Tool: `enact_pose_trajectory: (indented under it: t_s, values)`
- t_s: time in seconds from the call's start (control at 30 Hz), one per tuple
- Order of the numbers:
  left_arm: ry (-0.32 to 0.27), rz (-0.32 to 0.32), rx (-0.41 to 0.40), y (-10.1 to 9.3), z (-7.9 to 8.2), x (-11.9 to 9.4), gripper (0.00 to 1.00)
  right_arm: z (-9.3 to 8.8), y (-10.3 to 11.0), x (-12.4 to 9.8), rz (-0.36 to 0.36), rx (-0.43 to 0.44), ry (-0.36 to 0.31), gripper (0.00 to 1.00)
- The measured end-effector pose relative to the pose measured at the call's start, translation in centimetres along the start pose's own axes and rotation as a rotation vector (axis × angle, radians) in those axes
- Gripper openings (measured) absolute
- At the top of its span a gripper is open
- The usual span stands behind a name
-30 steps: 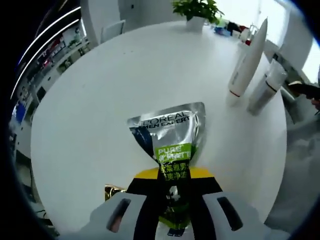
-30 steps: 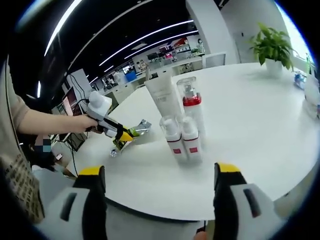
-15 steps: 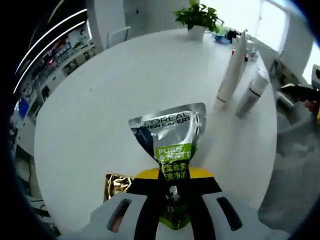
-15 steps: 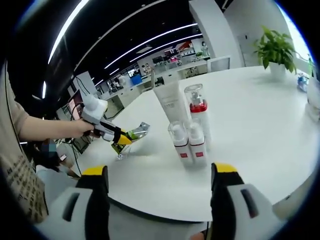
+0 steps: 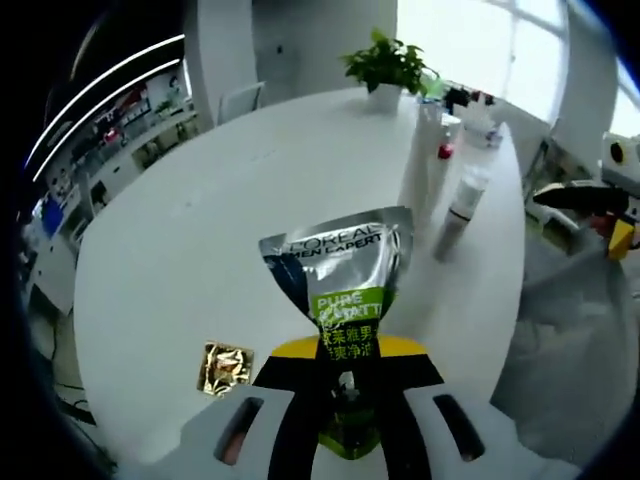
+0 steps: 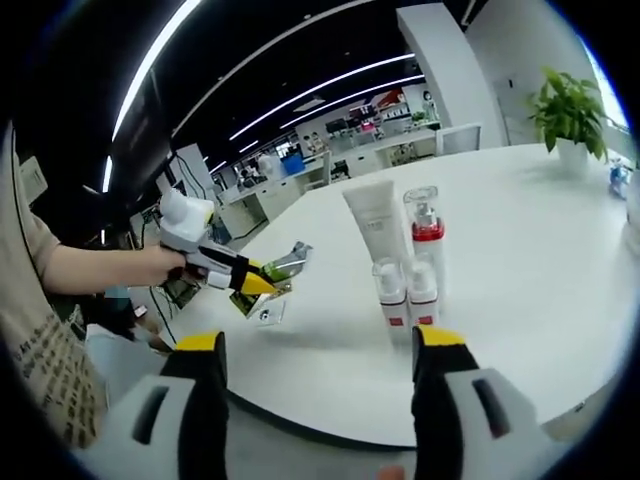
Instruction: Arrange the skincare products in the storage area until every visible bottle or jar stands upright without overlapping.
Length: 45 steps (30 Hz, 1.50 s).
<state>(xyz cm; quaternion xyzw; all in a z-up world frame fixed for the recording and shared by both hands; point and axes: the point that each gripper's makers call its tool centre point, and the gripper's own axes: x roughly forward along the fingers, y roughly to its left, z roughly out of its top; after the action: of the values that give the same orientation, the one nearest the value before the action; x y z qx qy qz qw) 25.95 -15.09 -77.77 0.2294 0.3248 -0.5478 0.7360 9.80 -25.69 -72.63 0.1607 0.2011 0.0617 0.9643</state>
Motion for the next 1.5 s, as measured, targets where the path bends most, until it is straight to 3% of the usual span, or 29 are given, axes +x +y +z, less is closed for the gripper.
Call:
enact_pose_trajectory:
  t_s: [0.53,0.8,1.0,1.33,1.5]
  values:
    - [-0.154,-0.033,0.007,-4.6,2.0,-4.7,0.14,1.6,4.2,1.6,0.142,-0.025,-0.01,0.7]
    - [-0.196,-0.055,0.032,-6.8,2.6,-6.0,0.14,2.4,6.5,2.3,0.231,-0.02,-0.012,0.61]
    - [-0.218,-0.076,0.019,-8.6,2.7,-6.6,0.14,3.7,7.7,3.0,0.276,0.028,-0.054,0.57]
    - [-0.263,-0.097,0.003,-10.2,3.4,-7.7,0.14,5.1,7.9,3.5,0.272,0.081,-0.126,0.36]
    - [-0.291,-0.115,-0.007,-10.6,3.6,-8.1,0.15,5.8,8.1,3.5,0.297,0.126,-0.149,0.19]
